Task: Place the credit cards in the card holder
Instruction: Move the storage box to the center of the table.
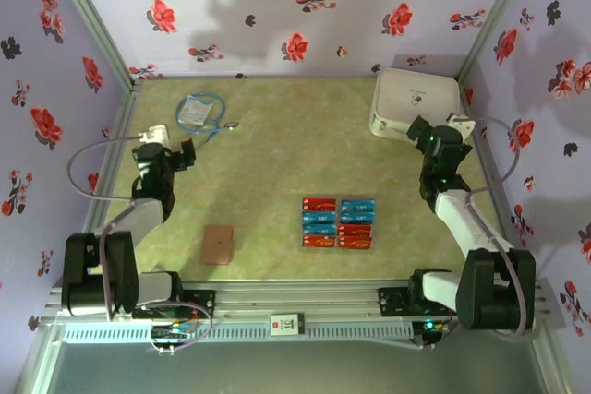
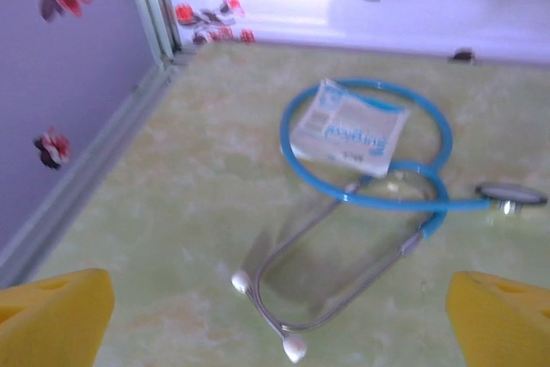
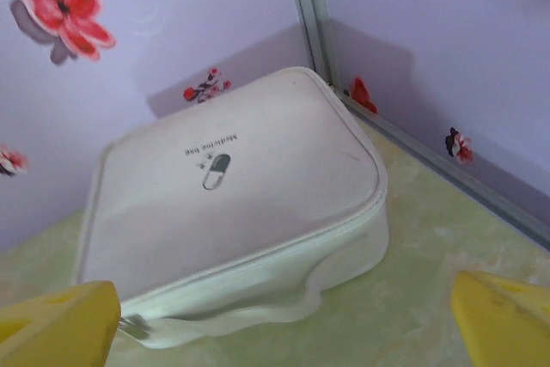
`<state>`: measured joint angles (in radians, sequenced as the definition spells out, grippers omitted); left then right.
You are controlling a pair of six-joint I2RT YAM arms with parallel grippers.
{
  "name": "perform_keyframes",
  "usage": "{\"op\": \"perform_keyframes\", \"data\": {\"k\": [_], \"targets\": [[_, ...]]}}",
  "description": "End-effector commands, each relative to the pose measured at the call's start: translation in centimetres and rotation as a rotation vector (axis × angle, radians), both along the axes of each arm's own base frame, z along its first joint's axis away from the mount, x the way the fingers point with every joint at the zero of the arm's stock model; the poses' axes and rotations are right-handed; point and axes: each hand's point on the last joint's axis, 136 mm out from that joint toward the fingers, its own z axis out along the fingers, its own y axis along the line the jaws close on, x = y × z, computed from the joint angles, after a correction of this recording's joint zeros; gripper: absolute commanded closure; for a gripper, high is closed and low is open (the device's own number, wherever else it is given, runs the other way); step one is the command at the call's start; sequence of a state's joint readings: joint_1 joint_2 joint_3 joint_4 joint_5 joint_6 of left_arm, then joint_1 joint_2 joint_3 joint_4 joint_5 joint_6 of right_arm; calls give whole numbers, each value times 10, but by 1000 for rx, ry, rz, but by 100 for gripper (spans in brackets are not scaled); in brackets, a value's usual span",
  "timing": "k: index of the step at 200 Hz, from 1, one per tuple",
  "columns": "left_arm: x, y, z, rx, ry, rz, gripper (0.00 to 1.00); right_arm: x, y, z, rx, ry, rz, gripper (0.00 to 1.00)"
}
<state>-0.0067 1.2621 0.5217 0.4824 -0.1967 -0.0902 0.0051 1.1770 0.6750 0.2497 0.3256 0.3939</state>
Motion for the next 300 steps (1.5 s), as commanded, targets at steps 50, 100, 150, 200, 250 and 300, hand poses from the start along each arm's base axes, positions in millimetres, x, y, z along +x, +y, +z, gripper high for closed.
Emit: {"op": "perform_keyframes", "data": {"k": [50,100,150,200,250,300], "targets": [[-44,-9,45,-223,140,112,0,-29,127,-1,243,198,494,7],[-60,-56,44,-225,264,-9,0,-118,238,-31,104,420,850,14],[-64,-88,38,-203,322,-97,0,-214,274,-68,52,603,1052,18],[-60,-96,32,-202,338,-111,0,-280,277,-117,-21,753,1128,20],[-57,-98,28,-199,351,-110,0,-302,280,-153,15,812,1124,20],[-54,-100,26,-197,358,-108,0,-298,298,-170,-4,816,1129,20]]}}
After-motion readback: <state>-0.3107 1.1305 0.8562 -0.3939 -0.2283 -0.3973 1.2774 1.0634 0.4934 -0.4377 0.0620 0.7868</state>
